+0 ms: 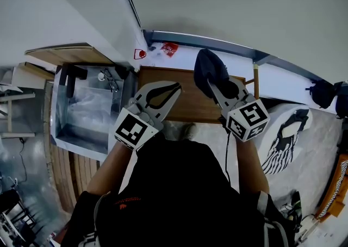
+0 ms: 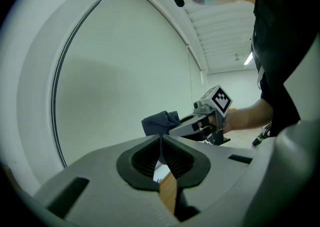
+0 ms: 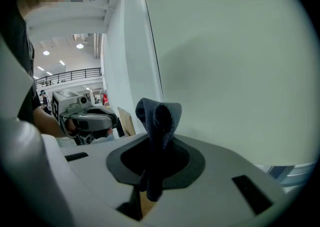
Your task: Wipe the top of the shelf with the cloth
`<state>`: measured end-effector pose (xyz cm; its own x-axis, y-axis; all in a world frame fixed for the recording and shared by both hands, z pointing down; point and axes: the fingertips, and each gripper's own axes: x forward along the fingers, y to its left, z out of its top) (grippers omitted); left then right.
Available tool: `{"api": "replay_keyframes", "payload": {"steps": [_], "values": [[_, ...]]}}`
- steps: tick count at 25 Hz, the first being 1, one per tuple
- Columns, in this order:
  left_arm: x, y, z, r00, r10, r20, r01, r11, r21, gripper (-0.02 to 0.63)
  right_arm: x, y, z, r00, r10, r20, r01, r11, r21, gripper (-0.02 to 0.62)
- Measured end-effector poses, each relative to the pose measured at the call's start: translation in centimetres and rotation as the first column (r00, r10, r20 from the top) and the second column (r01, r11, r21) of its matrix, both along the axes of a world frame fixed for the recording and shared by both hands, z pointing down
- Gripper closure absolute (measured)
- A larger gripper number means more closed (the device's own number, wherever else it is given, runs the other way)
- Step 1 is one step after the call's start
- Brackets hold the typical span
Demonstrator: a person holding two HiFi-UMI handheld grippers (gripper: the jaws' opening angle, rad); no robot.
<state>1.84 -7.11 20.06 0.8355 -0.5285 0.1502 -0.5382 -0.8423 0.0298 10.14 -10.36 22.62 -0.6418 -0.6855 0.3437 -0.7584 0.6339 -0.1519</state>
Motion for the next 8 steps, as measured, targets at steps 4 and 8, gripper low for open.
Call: {"api": "replay_keyframes", "payload": {"steps": [4,8], "values": [[0.23,-0.25,0.08,1.000,0.012,0.009,-0.012,1.000,0.016,0.574,0.02,-0.30,0.07,1.000,-0.003,0.004,0.003,1.000,-0.001,0.546],[0.42,-0.56,0.08,1.000,0.026,0.016,-0.027,0.999,0.034,0.574,0.03,-0.52,0.31,1.000,-0.004,0.003,0.004,1.000,-0.004,0.546]]}}
